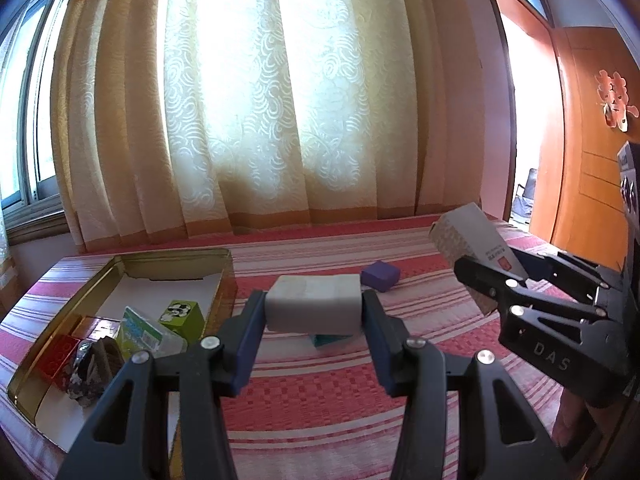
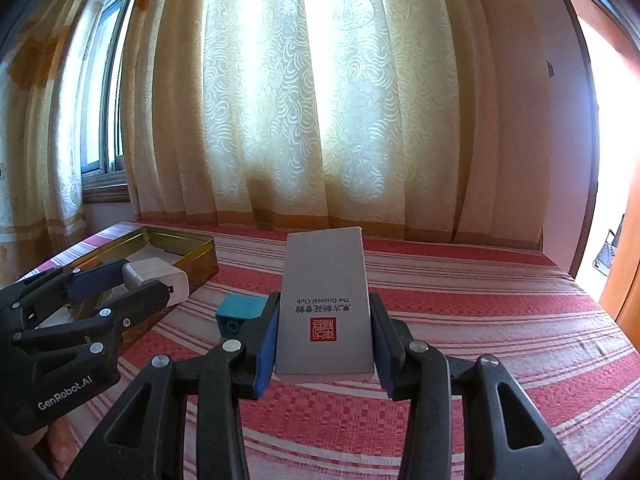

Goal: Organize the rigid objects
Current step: 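Carry the white box with the right gripper while the left gripper carries the white block toward the tray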

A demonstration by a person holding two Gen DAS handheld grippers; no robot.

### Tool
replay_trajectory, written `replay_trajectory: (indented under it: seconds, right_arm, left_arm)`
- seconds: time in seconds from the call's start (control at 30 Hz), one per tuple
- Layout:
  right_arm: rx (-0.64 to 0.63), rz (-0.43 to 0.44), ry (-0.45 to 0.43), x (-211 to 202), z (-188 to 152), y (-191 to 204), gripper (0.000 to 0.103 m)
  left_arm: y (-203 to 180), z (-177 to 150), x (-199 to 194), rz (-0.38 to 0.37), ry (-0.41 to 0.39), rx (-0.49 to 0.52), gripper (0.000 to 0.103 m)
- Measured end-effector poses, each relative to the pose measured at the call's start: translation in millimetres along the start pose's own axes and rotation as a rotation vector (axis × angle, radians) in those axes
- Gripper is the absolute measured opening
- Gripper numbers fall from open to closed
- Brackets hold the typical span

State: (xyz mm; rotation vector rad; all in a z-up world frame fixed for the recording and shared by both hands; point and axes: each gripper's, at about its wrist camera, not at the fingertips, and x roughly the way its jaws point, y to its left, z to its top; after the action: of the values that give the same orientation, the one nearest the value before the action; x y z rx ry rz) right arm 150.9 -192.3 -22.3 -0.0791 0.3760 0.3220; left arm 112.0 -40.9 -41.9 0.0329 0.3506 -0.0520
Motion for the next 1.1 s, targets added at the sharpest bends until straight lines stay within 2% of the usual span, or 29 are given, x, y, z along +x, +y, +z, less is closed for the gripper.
replay_trajectory:
  seconds: [1.1]
  right_arm:
    - [-0.021, 0.065, -0.049, -6.2, -1.9, 28.6, 0.044]
  left_arm:
    - [23.5, -6.2, -24.0, 0.047, -0.063, -0.036, 0.048]
